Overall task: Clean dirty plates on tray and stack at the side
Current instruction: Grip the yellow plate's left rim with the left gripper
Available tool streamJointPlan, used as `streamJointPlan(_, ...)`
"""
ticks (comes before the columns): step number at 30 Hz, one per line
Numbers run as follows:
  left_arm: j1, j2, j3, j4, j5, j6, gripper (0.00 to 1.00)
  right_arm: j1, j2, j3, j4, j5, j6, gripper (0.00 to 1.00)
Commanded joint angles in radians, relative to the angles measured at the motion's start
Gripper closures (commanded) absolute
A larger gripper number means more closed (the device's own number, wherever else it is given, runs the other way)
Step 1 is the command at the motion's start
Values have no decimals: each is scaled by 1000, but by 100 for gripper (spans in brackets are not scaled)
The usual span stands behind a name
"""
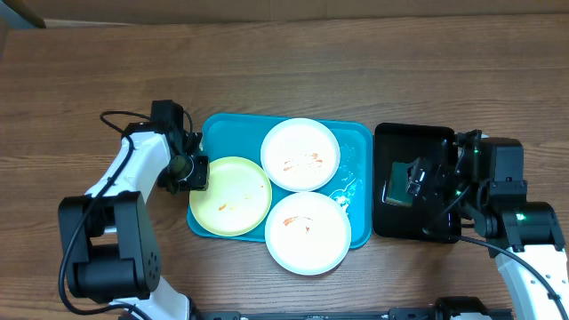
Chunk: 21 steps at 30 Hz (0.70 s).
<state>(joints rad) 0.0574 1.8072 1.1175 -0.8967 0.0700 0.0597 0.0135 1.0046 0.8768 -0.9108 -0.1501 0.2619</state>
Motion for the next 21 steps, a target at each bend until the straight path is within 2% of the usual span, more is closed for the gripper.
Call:
streamJointPlan(1,-6,16,2,-8,-4,8,71,-3,-4,32,0,-2,8,0)
streamJointPlan(4,-6,16,4,-14,-32,7,94,-3,-4,32,-2,-2,8,0)
streamJointPlan(5,-5,16,4,-16,-47,4,96,-3,-4,32,-3,-2,8,0)
streamJointPlan(12,-5,16,5,-38,-134,-22,96,-3,-4,32,-4,-2,8,0)
streamJointPlan(21,-4,2,89,-74,-146,-91,96,-3,-4,32,-4,-1,8,0)
